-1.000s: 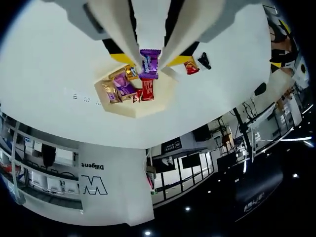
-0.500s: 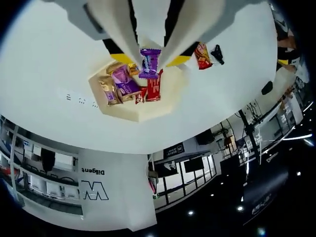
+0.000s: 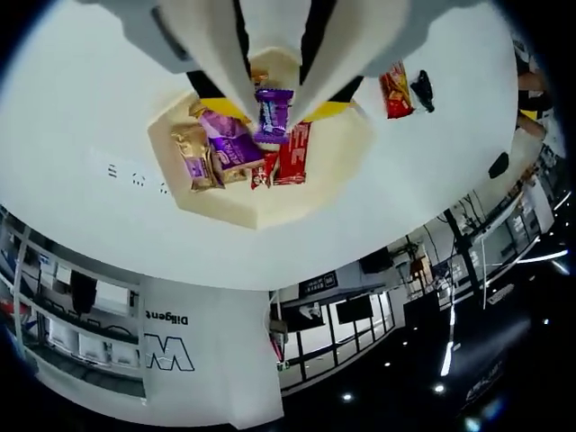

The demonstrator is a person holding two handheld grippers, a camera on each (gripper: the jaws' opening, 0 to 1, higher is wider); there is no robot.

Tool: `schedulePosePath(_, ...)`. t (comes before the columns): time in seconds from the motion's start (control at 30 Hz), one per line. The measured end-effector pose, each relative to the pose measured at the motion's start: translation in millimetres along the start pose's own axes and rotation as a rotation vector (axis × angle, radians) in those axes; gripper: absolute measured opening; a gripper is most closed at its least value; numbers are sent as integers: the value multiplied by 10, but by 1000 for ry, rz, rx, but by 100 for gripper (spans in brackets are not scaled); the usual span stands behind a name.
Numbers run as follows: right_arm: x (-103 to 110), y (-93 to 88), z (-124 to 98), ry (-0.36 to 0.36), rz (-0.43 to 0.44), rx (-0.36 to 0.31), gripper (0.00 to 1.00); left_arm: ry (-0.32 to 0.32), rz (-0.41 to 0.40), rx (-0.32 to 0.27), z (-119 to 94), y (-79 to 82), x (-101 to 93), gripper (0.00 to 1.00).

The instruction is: Place the target food into the container with the food tongs after gripping and lifting it, then release it inside without dropping or visibly crushing the food.

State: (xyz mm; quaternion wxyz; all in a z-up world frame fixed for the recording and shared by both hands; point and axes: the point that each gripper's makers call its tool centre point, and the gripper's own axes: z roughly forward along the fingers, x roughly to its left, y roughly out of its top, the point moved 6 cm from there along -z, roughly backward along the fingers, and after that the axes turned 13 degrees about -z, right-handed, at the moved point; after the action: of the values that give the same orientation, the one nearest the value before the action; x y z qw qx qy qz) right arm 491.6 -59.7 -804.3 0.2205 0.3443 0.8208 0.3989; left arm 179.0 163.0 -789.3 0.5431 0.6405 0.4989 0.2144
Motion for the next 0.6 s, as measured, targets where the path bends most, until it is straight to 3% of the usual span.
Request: schedulePosePath(0.6, -28, 32, 211, -6, -30, 10, 16, 8, -11, 10, 33, -44, 91, 87)
